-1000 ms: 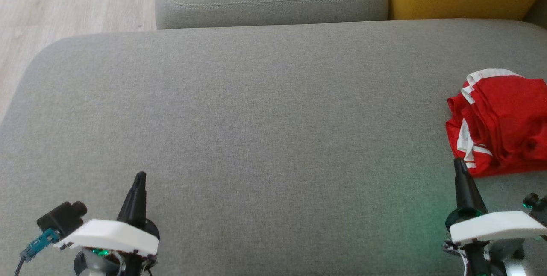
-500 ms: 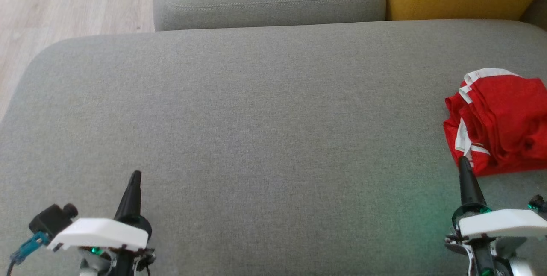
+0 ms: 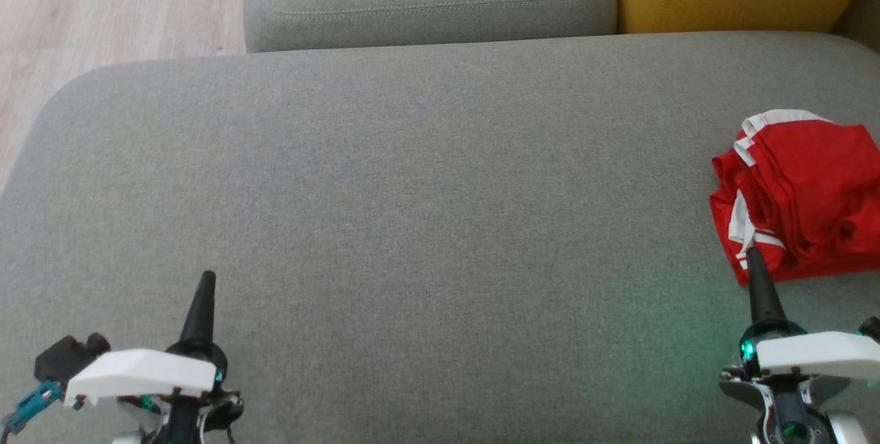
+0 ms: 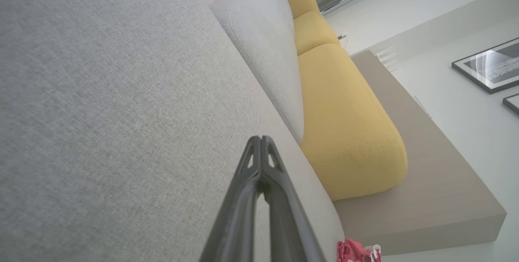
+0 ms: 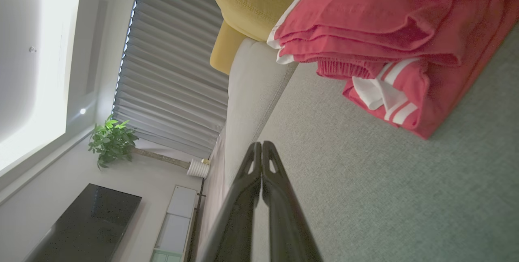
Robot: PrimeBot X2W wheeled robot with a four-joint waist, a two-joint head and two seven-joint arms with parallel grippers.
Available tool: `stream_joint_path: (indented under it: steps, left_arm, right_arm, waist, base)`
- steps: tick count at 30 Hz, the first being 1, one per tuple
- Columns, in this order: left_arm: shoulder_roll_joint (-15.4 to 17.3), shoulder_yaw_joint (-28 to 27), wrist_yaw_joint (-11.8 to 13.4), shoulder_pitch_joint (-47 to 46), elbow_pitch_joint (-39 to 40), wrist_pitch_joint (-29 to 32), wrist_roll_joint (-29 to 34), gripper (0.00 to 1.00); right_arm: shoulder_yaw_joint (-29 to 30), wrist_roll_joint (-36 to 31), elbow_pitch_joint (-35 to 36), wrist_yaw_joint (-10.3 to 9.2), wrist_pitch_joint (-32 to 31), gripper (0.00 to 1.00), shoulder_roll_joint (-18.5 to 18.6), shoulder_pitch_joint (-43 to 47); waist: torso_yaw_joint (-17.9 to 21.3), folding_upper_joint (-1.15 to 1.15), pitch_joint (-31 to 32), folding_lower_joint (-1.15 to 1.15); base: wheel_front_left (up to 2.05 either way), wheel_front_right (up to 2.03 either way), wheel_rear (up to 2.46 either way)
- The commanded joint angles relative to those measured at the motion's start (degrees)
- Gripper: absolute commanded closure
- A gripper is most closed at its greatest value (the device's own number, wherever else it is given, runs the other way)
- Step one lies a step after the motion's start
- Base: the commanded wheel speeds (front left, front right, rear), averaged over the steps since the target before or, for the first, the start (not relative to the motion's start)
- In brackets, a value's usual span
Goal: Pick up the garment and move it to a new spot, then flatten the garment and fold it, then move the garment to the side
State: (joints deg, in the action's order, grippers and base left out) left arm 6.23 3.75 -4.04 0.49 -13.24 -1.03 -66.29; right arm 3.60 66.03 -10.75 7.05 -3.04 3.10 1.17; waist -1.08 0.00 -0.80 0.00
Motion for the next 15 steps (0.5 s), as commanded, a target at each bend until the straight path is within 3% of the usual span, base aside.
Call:
stream_joint_path:
  steps: [1,15]
  left_arm:
    - [0.17,-2.24,-0.60,-3.72,1.57,0.43,-1.80,1.00]
    - [-0.74,-4.61,-1.61,-4.73,0.74,2.56,-10.72,1.00]
  right_arm:
    - [-0.59,2.02,1.54,0.32,-0.28,1.00,1.13,-3.42]
    - [-0.04,11.14,-0.13,0.36,-0.84,1.00,1.15,-4.75]
  waist:
    - [0.04,0.00,0.03,0.00]
    - [0.41,0.00,0.24,0.00]
  base:
    - [0.00,0.00,0.00]
    - [0.00,0.00,0.00]
